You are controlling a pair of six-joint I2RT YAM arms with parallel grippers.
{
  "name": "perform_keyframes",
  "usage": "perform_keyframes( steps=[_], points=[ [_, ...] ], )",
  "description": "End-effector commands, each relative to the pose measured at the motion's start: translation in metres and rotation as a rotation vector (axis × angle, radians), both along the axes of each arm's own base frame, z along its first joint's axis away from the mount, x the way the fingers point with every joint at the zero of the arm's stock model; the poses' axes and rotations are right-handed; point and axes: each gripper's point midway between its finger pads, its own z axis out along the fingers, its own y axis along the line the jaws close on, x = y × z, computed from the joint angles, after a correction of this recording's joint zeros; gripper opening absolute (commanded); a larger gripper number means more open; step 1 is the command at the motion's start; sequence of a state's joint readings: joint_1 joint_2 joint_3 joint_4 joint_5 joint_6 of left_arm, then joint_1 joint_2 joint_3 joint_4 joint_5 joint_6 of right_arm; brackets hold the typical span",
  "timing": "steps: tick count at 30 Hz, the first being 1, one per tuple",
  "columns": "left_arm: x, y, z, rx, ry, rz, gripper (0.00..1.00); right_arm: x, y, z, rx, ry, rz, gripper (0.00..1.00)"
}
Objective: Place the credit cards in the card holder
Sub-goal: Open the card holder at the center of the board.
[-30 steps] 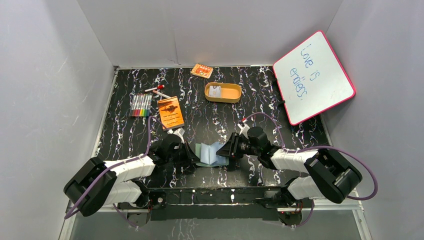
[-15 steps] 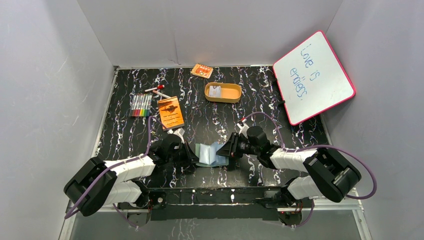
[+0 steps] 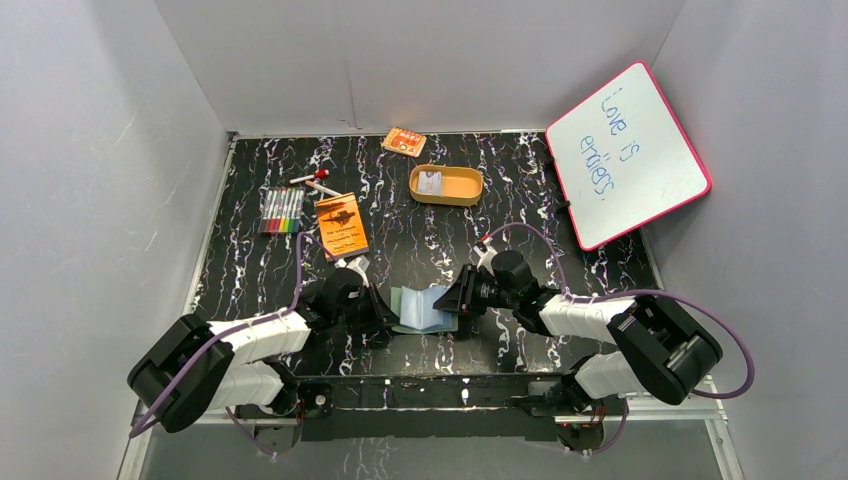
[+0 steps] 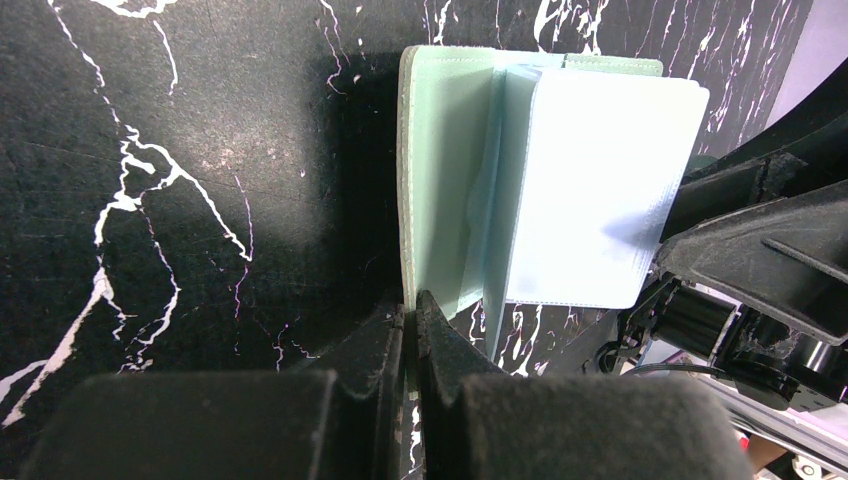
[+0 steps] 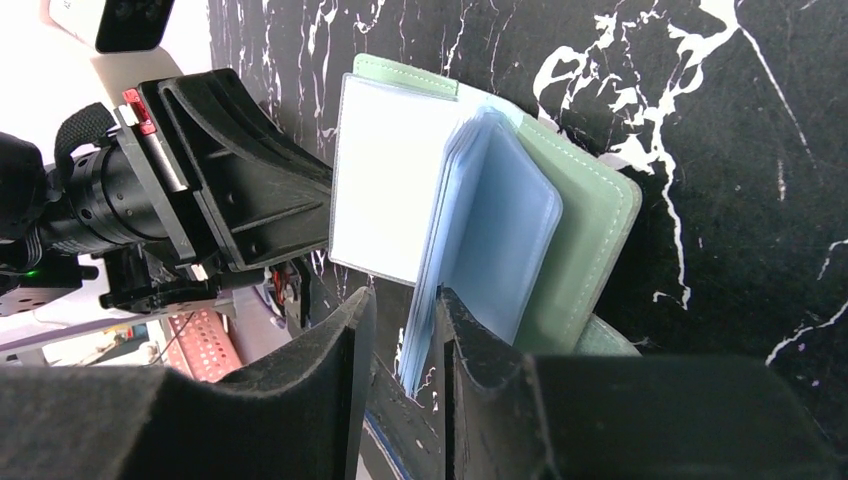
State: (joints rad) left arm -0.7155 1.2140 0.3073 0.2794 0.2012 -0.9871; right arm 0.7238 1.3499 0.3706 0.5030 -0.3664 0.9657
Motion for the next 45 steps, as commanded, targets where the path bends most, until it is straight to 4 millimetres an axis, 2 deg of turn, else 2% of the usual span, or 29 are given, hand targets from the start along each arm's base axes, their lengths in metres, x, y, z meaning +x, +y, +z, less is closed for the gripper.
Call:
perform_keyframes(
  steps=[1,6,16,26,31,35,38,41,42,45],
  points=[
    [0.002,0.0,0.003,0.006,-0.01,-0.002,0.0,0.009,0.009,0.024,0.077,-0.079,0.002,0.36],
    [0.002,0.0,0.003,0.005,-0.011,-0.002,0.0,0.008,0.011,0.034,0.117,-0.107,0.012,0.34],
    [0.002,0.001,0.004,0.006,-0.013,-0.001,0.0,0.007,0.011,0.029,0.107,-0.091,0.016,0.22],
    [0.003,0.001,0.006,0.009,-0.02,-0.001,0.0,0.007,0.01,0.023,0.088,-0.082,0.019,0.01],
    [0.007,0.006,0.012,0.041,-0.045,0.007,0.0,0.007,0.008,0.016,0.051,-0.071,0.014,0.0],
    [0.012,0.009,0.02,0.062,-0.076,0.015,0.11,0.01,0.005,0.012,0.018,-0.07,-0.002,0.0],
    [0.014,0.011,0.026,0.067,-0.095,0.02,0.28,0.01,0.003,0.011,0.005,-0.068,-0.007,0.0],
    [0.017,0.012,0.033,0.075,-0.114,0.024,0.49,0.01,0.004,0.011,0.009,-0.068,-0.005,0.0],
    [0.017,0.013,0.034,0.079,-0.117,0.024,0.52,0.01,0.004,0.012,0.011,-0.069,-0.004,0.0],
    [0.019,0.014,0.037,0.085,-0.133,0.02,0.53,0.01,0.006,0.014,0.022,-0.077,0.004,0.0]
  ],
)
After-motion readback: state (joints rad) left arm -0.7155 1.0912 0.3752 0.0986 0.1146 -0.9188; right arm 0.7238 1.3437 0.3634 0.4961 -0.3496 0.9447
